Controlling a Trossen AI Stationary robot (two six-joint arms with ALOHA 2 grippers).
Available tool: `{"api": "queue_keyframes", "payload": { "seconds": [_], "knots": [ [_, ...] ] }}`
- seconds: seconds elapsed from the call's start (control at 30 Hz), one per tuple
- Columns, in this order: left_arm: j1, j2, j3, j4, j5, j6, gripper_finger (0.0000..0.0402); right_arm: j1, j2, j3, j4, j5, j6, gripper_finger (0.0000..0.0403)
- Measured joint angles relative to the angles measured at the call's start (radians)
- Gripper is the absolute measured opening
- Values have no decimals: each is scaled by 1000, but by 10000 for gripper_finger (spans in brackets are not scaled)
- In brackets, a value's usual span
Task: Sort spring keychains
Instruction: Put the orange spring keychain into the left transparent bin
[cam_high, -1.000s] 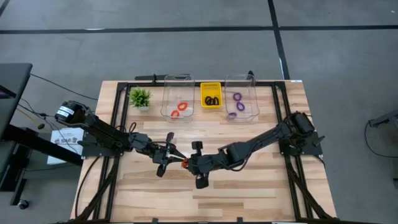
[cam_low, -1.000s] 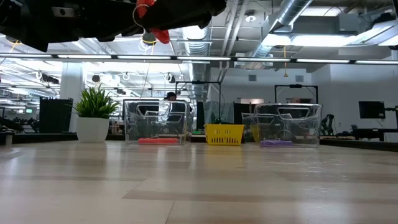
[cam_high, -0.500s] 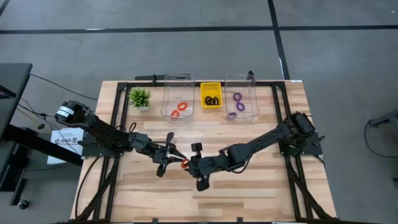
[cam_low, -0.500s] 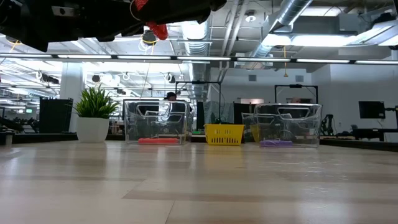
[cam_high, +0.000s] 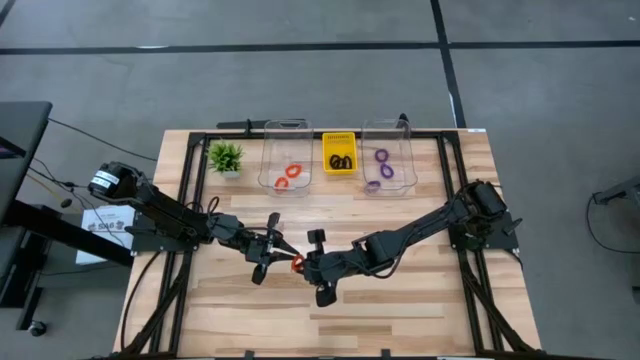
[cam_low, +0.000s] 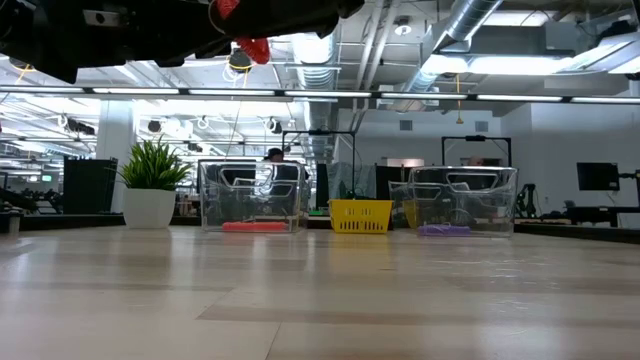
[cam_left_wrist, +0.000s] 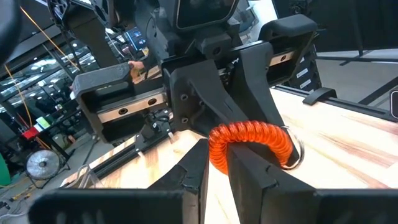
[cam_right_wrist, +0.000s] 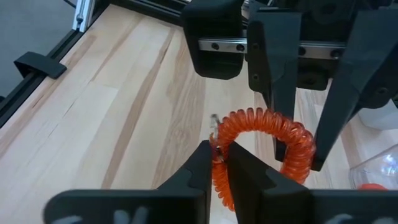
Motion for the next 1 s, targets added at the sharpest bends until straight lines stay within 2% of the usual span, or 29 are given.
{"api": "queue_keyframes", "payload": {
  "seconds": [0.13, 0.3, 1.0],
  "knots": [
    [0, 0, 0, 0, 0, 0, 53, 0, 0, 0, 0, 0, 0, 10],
    [0, 0, 0, 0, 0, -8, 53, 5, 0, 0, 0, 3, 0, 8],
    [6, 0, 0, -61, -9, -52, 53, 94, -36, 0, -14, 194, -26, 6]
  ]
}}
